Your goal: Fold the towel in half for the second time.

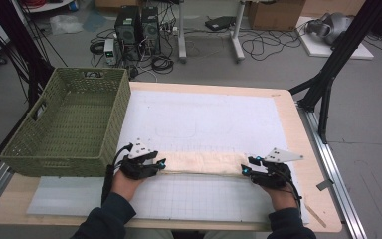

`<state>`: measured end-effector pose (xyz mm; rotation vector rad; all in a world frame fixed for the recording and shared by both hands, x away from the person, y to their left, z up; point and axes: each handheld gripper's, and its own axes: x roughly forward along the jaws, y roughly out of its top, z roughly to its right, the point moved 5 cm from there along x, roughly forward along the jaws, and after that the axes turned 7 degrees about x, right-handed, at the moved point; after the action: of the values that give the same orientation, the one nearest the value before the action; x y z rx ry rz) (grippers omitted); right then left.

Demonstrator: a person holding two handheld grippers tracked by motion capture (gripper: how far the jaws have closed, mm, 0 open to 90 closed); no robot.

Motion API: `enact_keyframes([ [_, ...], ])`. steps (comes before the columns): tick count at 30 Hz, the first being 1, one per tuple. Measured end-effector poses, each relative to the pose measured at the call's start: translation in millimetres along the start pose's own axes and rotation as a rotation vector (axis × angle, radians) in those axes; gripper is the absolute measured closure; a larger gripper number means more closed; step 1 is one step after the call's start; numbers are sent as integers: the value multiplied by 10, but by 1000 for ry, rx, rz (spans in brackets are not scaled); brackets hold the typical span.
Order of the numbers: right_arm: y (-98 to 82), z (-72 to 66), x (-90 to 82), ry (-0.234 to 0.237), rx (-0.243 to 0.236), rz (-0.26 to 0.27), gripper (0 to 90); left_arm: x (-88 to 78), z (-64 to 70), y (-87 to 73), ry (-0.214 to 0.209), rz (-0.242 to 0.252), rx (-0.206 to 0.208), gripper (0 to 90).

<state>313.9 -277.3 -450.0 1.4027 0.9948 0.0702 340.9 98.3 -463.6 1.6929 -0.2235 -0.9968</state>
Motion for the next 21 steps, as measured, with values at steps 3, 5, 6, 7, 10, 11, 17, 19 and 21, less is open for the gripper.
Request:
enact_keyframes([
  [3, 88, 31, -136, -32, 7, 70, 453, -103, -97, 27, 9, 58, -48, 471],
  [5, 107, 56, -183, -50, 7, 91, 404, -143, -132, 38, 5, 91, -69, 434],
  [6, 107, 67, -193, -60, 6, 93, 389, -158, -146, 50, -3, 111, -83, 420],
  [7, 100, 83, -204, -71, 6, 90, 366, -167, -153, 63, -3, 125, -96, 389],
  [10, 94, 101, -221, -71, 3, 98, 310, -205, -170, 112, 6, 170, -105, 297],
  [11, 99, 109, -224, -74, -14, 106, 281, -221, -175, 133, 20, 185, -100, 257],
  [17, 100, 123, -255, -88, -14, 88, 112, -255, -190, 155, 12, 215, -111, 189],
  [19, 112, 138, -271, -82, 1, 104, 110, -272, -188, 156, 2, 221, -104, 189],
  [21, 118, 130, -283, -66, -5, 113, 110, -289, -180, 162, -10, 233, -92, 189],
])
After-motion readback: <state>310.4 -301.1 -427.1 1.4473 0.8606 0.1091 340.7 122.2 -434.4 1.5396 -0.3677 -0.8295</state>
